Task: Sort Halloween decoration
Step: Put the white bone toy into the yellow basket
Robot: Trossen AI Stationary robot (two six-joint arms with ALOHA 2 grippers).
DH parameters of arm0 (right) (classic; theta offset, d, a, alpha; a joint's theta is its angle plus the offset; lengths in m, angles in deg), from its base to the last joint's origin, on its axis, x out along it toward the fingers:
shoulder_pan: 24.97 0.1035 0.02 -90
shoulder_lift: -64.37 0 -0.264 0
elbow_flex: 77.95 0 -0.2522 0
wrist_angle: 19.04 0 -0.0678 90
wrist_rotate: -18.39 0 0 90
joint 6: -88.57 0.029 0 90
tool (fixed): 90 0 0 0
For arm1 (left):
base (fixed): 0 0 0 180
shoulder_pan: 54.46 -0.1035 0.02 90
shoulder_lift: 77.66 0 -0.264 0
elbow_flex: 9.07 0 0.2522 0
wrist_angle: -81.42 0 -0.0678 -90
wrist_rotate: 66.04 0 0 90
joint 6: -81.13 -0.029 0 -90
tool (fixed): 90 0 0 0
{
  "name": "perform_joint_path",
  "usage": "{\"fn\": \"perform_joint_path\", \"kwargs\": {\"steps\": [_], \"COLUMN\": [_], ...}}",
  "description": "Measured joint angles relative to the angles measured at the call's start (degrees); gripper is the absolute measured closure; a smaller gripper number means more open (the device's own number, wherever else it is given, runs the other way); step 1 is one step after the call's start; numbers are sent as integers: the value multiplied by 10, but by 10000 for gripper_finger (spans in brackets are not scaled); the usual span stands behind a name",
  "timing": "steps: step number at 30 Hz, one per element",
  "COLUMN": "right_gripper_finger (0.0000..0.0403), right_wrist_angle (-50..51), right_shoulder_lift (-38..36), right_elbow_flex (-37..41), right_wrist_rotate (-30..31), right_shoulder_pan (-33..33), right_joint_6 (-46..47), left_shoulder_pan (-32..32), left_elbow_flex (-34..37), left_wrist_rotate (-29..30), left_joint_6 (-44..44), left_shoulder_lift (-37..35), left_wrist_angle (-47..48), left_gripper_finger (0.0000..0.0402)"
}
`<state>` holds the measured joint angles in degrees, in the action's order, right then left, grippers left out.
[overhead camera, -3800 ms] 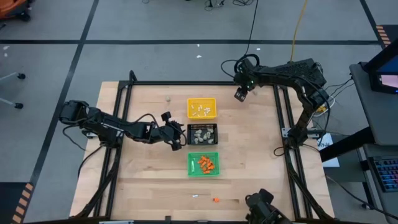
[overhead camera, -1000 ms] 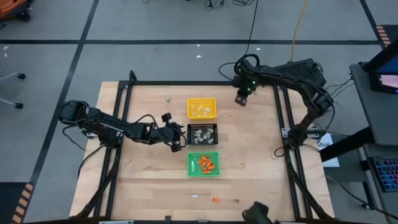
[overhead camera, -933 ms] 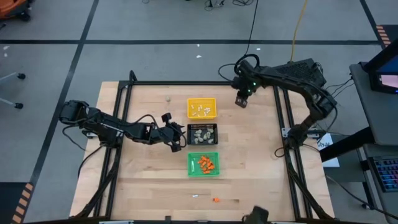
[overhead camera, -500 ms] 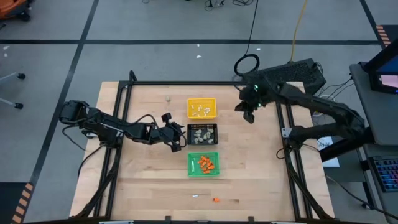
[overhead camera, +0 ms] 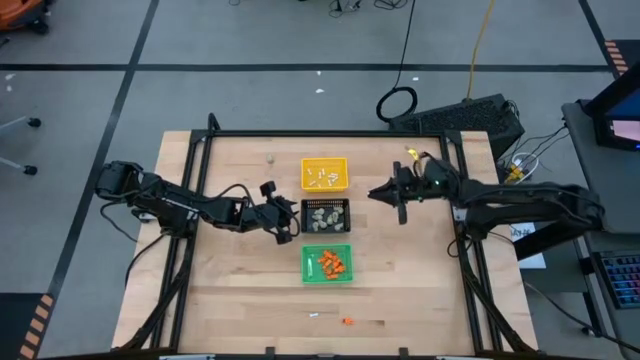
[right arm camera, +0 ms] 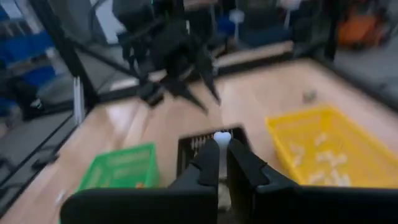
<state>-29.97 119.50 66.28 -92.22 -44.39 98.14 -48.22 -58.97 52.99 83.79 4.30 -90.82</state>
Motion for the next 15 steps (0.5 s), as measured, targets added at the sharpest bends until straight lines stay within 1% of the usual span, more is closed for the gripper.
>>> {"fn": "perform_joint_path", "kwargs": {"steps": [4,6,9,12,15], "right_gripper_finger": [403,403,403,403,403], "right_wrist_angle": [-144,-191,-255,-295,-308], "right_shoulder_lift": [10,17,29,40,50], "right_elbow_flex": [56,75,90,98,100], "right_wrist_rotate": [38,54,59,59,79], "right_shoulder_pan": [10,13,18,28,38], "right_joint_6": [-8,-15,-25,-39,-47], "left_shoulder_pan": [2,2,2,2,2], "left_elbow_flex": [0,0,0,0,0], "left_wrist_rotate": [0,0,0,0,-1], "left_joint_6": [0,-2,-2,-3,-3], "left_shoulder_lift": [0,0,-2,-4,-10], "left_wrist_angle": [-19,-19,-21,-30,-44], "left_gripper_finger": [288,288,288,288,288]}}
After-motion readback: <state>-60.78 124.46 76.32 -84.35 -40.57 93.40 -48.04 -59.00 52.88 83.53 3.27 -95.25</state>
